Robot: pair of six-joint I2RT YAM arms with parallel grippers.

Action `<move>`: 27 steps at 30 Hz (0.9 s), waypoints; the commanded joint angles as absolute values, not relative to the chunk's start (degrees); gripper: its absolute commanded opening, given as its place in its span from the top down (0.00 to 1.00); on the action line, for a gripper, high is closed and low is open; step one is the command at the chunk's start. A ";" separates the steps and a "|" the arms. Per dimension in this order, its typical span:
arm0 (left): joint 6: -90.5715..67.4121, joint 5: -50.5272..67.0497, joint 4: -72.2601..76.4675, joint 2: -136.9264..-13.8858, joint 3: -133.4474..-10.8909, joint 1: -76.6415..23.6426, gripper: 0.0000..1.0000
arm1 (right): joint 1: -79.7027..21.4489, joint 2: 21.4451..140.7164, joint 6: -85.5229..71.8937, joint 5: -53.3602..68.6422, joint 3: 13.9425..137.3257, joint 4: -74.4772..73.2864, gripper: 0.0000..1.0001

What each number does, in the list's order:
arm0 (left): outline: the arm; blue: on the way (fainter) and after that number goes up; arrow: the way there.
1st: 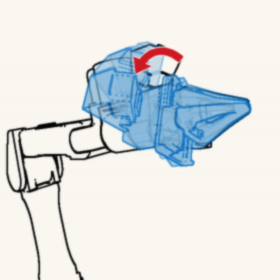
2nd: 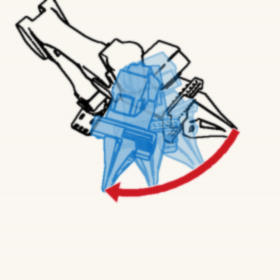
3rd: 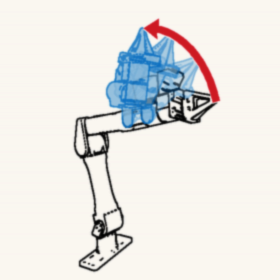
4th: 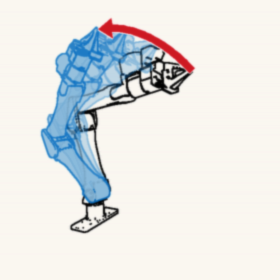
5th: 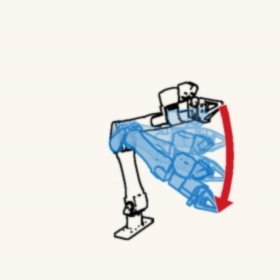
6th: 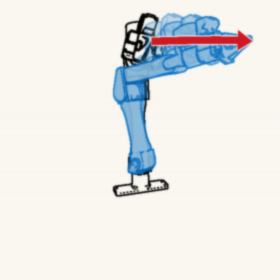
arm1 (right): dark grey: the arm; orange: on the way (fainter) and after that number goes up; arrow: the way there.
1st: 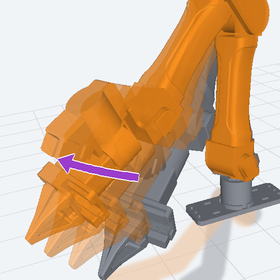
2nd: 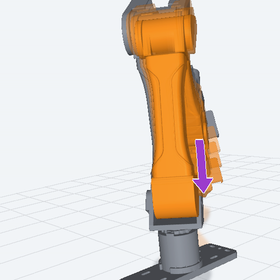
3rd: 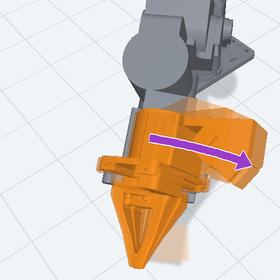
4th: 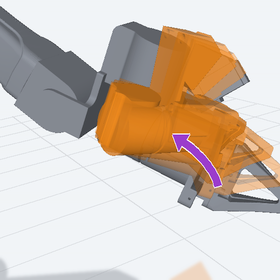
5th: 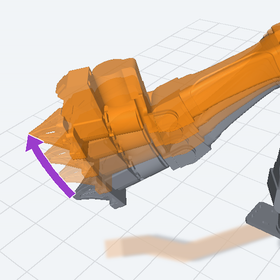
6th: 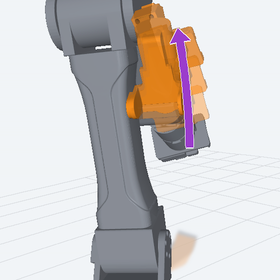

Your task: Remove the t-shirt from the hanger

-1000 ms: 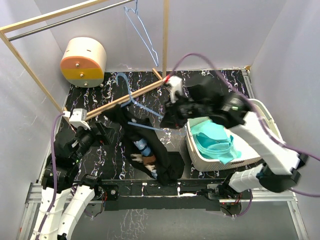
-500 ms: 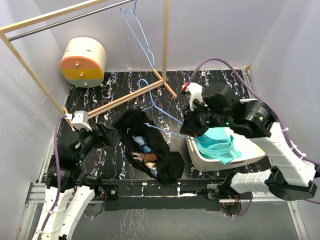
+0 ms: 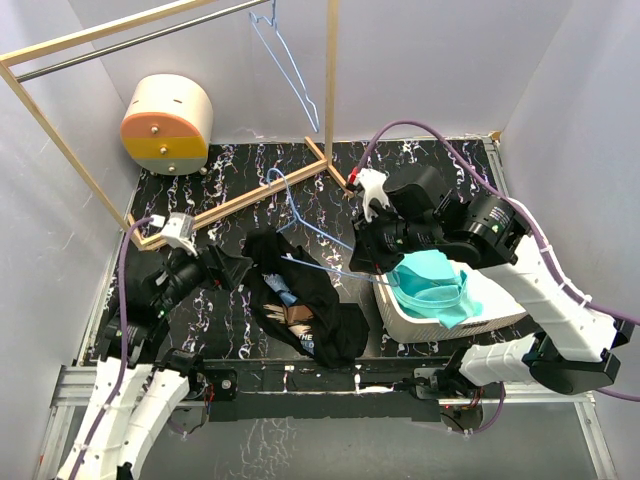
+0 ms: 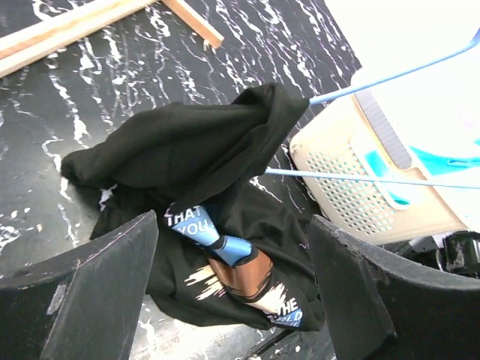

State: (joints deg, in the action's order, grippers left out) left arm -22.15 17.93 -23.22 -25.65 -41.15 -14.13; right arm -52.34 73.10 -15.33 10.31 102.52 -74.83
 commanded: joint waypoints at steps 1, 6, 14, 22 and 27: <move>-22.59 26.19 -17.15 -31.80 -41.69 -14.40 0.23 | -52.38 72.77 -15.17 13.60 104.51 -68.03 0.92; -22.49 30.05 -13.43 -39.76 -43.40 -14.41 0.31 | -52.38 73.64 -15.01 15.01 105.16 -66.77 0.92; -22.61 30.47 -9.51 -44.24 -44.34 -14.36 0.45 | -52.37 73.74 -15.18 15.82 105.06 -64.90 0.92; -20.78 22.66 -13.79 -44.67 -46.48 -14.38 1.00 | -52.38 72.90 -15.40 12.75 104.83 -66.00 0.92; -19.60 9.50 -18.76 -41.15 -49.48 -14.41 1.00 | -52.38 69.73 -16.15 9.18 100.49 -67.99 0.92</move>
